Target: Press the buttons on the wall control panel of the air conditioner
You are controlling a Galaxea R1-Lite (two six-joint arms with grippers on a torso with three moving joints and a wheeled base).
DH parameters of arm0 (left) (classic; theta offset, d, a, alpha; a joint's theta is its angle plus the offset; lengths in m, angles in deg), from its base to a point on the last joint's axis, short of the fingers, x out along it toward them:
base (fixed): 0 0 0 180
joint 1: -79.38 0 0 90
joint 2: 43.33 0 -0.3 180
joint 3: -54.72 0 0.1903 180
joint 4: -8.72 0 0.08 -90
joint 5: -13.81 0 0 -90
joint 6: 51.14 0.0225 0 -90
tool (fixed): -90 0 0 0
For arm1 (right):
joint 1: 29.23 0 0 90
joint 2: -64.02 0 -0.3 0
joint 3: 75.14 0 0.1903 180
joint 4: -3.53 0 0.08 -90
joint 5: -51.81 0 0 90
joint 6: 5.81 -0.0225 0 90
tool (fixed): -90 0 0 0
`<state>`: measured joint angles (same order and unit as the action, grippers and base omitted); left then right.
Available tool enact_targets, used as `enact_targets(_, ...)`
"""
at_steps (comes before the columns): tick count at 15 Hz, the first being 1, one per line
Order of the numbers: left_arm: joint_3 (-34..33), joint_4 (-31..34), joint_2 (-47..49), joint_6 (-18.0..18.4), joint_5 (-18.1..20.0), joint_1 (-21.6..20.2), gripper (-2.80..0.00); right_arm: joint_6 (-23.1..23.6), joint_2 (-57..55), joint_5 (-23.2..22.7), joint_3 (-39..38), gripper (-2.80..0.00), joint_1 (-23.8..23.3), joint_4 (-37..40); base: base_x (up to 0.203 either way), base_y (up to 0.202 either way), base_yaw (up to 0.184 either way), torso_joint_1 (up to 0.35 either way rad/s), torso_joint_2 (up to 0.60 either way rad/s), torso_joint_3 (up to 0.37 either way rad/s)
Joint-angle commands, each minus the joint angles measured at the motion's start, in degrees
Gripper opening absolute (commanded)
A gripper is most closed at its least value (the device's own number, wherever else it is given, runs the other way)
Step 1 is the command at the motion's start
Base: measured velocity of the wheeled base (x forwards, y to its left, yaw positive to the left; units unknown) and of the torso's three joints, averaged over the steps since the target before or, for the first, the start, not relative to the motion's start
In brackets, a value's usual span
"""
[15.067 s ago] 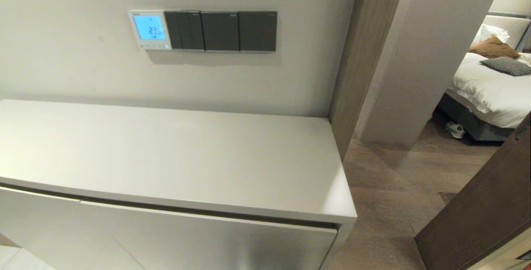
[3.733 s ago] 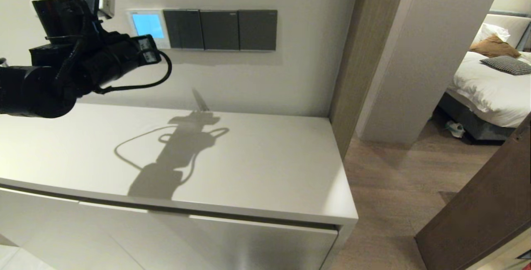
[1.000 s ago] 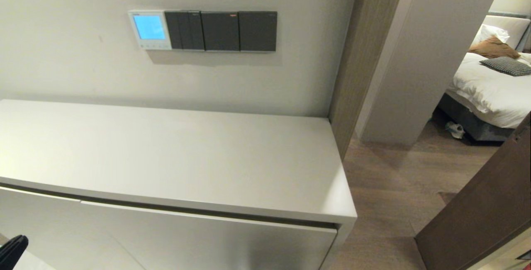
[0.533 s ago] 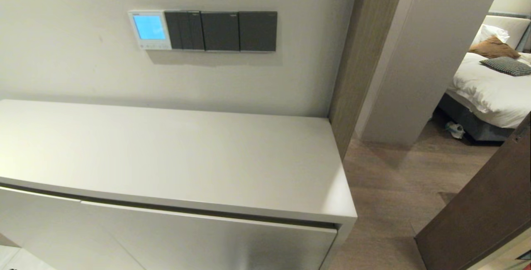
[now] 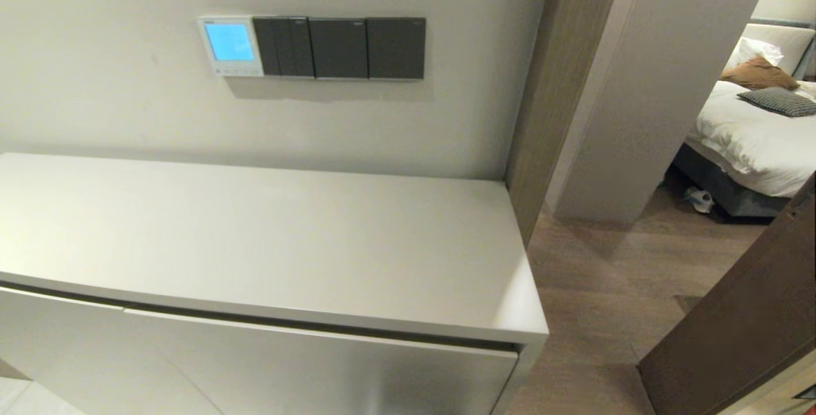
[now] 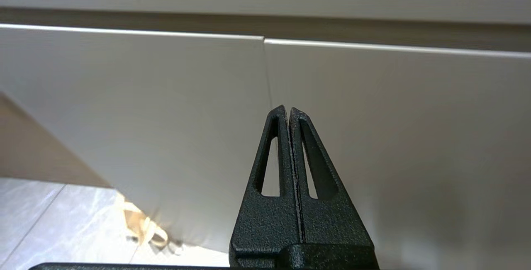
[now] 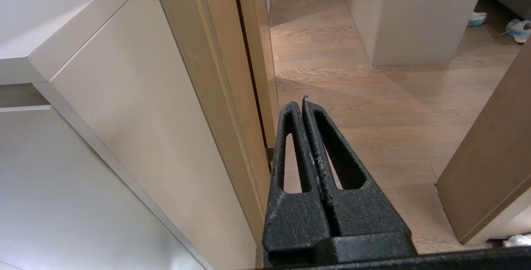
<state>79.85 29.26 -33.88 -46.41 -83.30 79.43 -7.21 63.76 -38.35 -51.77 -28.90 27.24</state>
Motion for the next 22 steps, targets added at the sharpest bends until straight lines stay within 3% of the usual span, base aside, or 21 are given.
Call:
enact_targets(1,1.69,5.09,-4.91,0.22,0.75,-0.30,-2.80,0.00,-0.08,-0.02,-0.09,-2.80,0.02,0.01,0.000,0.000,0.000,0.000,0.00,0.000)
enact_targets(5,0.22,6.37,-8.48,0.54,6.80,-0.36,-2.80,-0.03,-0.08,-0.02,-0.09,-2.80,0.02,0.01,0.000,0.000,0.000,0.000,0.00,0.000)
enact_targets(12,-0.85,6.20,-9.44,0.63,7.25,-0.31,-2.80,-0.06,-0.08,-0.02,-0.09,-2.80,0.02,0.04,0.000,0.000,0.000,0.000,0.00,0.000)
enact_targets(22,-1.76,3.42,-9.44,-2.80,7.20,-0.31,-2.80,-0.09,-0.08,-0.09,-0.09,-2.80,0.02,0.01,0.000,0.000,0.000,0.000,0.00,0.000)
